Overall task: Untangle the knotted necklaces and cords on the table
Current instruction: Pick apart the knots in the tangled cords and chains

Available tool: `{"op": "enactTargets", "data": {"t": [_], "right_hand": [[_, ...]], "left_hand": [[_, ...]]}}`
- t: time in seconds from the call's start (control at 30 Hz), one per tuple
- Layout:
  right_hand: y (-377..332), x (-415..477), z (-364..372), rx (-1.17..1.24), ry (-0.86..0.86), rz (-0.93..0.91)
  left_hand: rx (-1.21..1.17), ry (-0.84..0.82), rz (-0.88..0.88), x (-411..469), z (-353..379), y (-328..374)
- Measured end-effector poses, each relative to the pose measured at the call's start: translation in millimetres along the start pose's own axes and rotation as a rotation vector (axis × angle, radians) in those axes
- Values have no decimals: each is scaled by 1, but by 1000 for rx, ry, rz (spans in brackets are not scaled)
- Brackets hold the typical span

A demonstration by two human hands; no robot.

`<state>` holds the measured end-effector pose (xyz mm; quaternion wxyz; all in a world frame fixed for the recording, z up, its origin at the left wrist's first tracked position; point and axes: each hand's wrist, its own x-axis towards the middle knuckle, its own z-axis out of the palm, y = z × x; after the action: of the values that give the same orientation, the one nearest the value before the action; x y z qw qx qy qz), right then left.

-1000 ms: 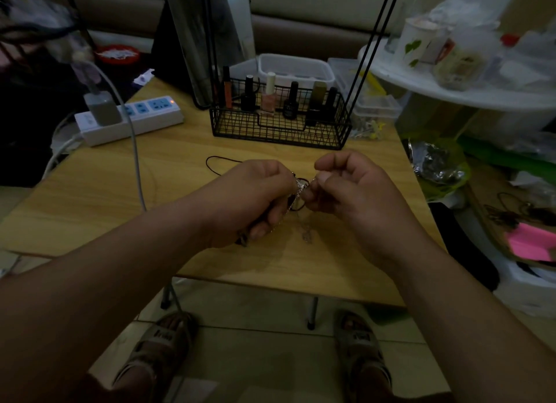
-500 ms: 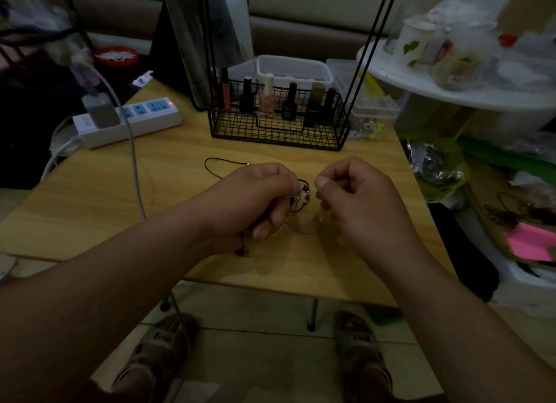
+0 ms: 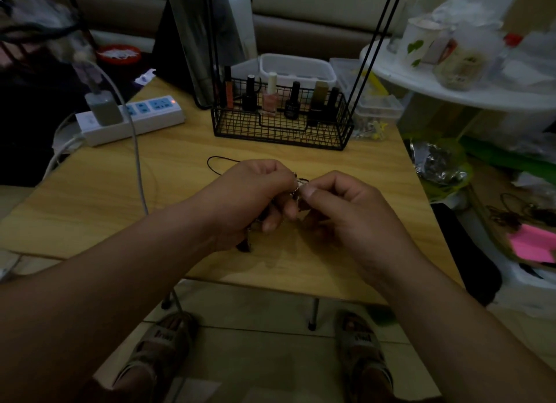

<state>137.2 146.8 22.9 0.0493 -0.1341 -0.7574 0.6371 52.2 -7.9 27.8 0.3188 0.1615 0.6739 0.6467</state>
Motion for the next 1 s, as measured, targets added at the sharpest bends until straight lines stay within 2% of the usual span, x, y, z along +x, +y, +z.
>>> {"op": "enactTargets", "data": {"t": [0.1, 0.33, 0.53, 0.83, 1.0], "right_hand": [[1, 1, 3, 85, 9, -3], [-3, 5, 7, 392, -118, 160], [-3, 6, 4, 324, -106, 127], [-2, 7, -2, 158, -88, 63], [-3, 5, 0, 117, -73, 46]], "left_hand": [[18, -3, -7, 0, 0, 0], [-20, -5, -15, -2, -1, 2], [52, 19, -31, -1, -5, 0], [485, 54, 161, -4, -10, 5], [525, 84, 201, -3, -7, 3]]}}
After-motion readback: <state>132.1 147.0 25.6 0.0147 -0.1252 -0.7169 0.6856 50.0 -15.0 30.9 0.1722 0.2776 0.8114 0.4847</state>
